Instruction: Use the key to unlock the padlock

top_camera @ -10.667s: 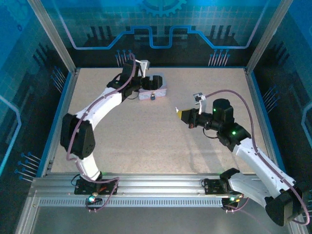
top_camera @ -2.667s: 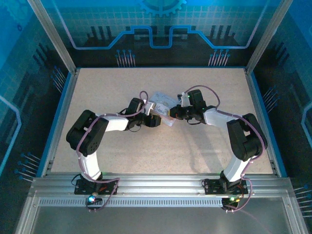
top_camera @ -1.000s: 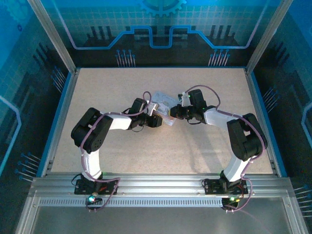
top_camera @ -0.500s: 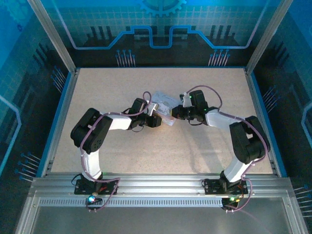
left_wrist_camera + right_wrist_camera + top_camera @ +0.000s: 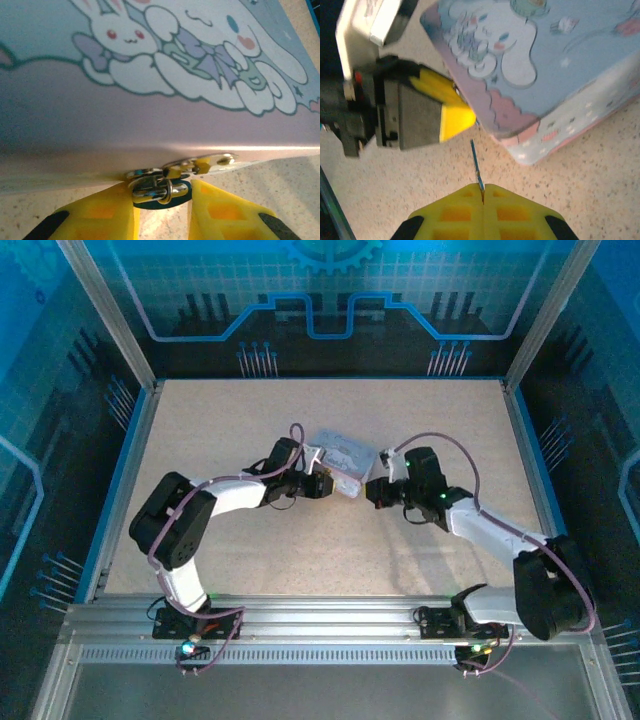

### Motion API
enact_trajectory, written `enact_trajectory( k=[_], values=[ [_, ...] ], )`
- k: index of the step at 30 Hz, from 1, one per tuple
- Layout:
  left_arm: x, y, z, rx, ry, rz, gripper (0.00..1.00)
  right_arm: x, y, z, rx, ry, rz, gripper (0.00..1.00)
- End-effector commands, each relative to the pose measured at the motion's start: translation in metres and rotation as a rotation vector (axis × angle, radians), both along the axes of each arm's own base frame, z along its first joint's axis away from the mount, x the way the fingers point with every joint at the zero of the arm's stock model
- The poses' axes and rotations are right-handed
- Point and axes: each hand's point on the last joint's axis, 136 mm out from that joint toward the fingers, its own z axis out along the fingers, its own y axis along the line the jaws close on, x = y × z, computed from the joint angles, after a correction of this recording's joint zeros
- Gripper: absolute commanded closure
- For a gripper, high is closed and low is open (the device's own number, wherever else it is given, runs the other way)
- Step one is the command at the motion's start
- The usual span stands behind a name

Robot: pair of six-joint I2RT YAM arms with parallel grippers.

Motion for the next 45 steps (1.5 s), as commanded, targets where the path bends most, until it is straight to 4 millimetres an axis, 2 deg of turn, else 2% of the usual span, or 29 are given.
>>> enact_trajectory(
  k=[1, 4, 9, 20, 25, 30, 45],
  values=[
    [-0.001, -0.007, 0.036, -0.08, -0.012, 0.023, 0.75, -0.011, 0.005, -0.001, -0.062, -0.089, 0.054, 1.0],
    [-0.007, -0.009, 0.039, -0.094, 0.029, 0.033, 0.76, -0.021, 0.012, -0.008, -0.118, -0.132, 0.096, 1.0],
    [-0.015, -0.014, 0.041, -0.126, 0.087, 0.045, 0.78, -0.026, 0.02, -0.024, -0.162, -0.163, 0.116, 1.0],
    [-0.02, -0.016, 0.048, -0.148, 0.173, 0.069, 0.81, -0.014, 0.033, -0.041, -0.195, -0.212, 0.137, 1.0],
    [-0.023, -0.016, 0.047, -0.154, 0.222, 0.101, 0.82, -0.015, 0.038, -0.043, -0.189, -0.252, 0.142, 1.0],
    [-0.024, -0.016, 0.047, -0.158, 0.256, 0.115, 0.83, -0.017, 0.041, -0.054, -0.209, -0.246, 0.156, 1.0],
    [-0.025, -0.018, 0.047, -0.177, 0.291, 0.13, 0.85, -0.004, 0.049, -0.055, -0.201, -0.267, 0.133, 1.0]
  ],
)
